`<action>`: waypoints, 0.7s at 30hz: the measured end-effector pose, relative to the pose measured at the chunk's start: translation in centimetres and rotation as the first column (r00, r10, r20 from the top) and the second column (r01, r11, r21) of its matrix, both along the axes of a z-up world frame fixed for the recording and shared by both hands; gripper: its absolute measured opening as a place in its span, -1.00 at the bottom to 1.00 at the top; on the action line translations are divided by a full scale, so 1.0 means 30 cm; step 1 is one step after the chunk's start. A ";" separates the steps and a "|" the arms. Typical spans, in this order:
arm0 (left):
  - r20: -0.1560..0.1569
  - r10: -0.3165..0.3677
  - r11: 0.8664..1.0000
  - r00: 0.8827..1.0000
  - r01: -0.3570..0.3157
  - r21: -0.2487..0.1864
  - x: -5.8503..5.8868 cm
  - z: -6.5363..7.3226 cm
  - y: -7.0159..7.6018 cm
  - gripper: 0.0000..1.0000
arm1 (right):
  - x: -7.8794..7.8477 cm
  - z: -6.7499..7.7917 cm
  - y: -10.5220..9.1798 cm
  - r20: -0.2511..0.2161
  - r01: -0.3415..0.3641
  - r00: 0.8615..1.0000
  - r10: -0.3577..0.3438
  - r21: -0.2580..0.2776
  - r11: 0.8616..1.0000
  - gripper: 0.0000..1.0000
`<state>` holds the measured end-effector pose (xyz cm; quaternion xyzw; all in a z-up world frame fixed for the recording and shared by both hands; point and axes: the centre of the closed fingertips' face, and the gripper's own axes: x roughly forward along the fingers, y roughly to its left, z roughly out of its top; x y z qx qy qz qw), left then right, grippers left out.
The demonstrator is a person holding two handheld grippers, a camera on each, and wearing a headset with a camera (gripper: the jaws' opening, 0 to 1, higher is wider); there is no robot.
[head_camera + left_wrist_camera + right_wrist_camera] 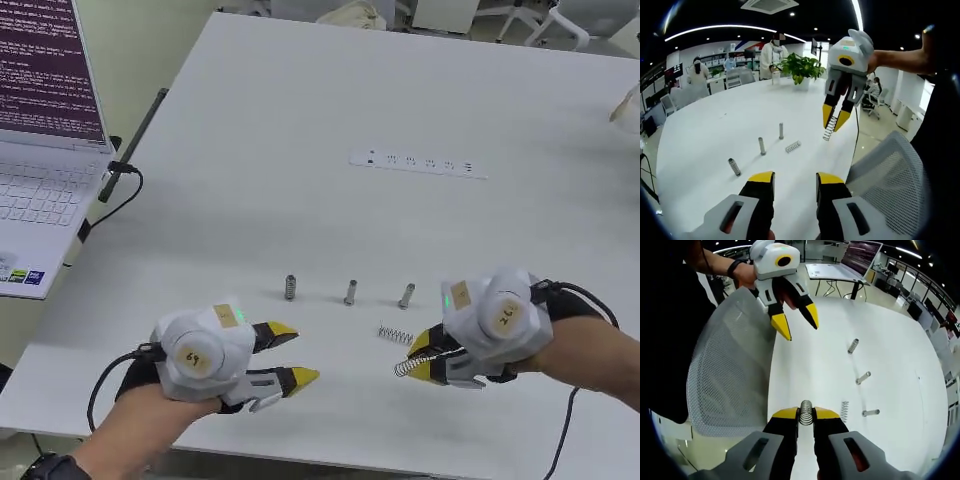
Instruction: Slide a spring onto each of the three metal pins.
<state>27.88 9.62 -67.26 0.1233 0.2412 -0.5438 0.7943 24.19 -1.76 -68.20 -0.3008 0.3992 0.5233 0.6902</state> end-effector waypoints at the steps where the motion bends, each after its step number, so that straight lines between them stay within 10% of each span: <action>1: 0.000 0.004 1.000 1.000 -0.004 0.000 0.002 0.000 0.004 -0.46 | 0.002 0.000 -0.001 0.000 0.002 1.000 -0.002 0.000 1.000 -0.84; 21: 0.008 0.163 0.987 0.987 -0.163 -0.001 0.053 0.011 0.184 -0.33 | 0.100 0.001 -0.009 0.003 0.022 1.000 -0.022 -0.036 0.999 -0.84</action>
